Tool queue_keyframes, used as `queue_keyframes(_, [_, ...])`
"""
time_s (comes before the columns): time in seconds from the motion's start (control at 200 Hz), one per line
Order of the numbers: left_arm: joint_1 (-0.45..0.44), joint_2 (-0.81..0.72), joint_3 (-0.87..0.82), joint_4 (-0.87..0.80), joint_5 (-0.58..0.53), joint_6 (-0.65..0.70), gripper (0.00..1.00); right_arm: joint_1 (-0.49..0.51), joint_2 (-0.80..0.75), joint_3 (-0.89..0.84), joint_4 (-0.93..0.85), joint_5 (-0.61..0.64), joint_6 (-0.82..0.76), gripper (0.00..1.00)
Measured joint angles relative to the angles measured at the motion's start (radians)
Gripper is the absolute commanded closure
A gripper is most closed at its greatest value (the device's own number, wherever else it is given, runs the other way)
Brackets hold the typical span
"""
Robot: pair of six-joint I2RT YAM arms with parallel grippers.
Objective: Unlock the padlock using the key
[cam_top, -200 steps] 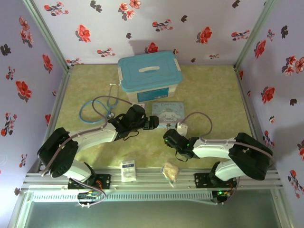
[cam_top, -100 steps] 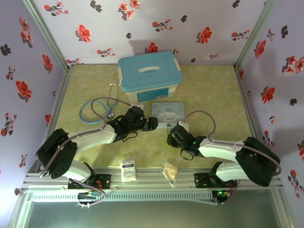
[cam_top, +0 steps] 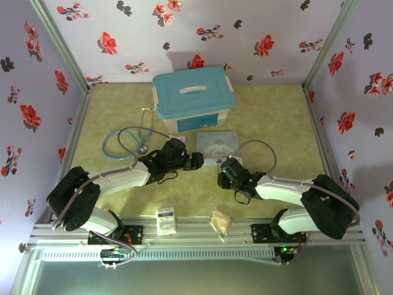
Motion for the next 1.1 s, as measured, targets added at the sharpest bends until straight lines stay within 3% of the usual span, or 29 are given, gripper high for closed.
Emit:
queue_keyframes(0.225, [0.006, 0.069, 0.102, -0.019, -0.009, 0.049, 0.13, 0.030, -0.010, -0.023, 0.038, 0.043, 0.148, 0.69])
queue_keyframes(0.38, [0.007, 0.119, 0.145, -0.017, -0.008, 0.068, 0.13, 0.072, 0.040, 0.015, 0.014, 0.115, 0.211, 0.58])
queue_keyframes(0.525, [0.007, 0.124, 0.146, -0.025, -0.008, 0.078, 0.13, 0.084, 0.028, 0.012, 0.016, 0.126, 0.234, 0.55])
queue_keyframes(0.8, [0.007, 0.115, 0.140, -0.028, -0.008, 0.082, 0.13, 0.006, -0.070, -0.079, 0.108, 0.008, 0.219, 0.59])
queue_keyframes(1.1, [0.007, 0.090, 0.129, -0.027, -0.008, 0.082, 0.13, -0.093, -0.116, -0.078, 0.023, -0.127, 0.047, 0.59])
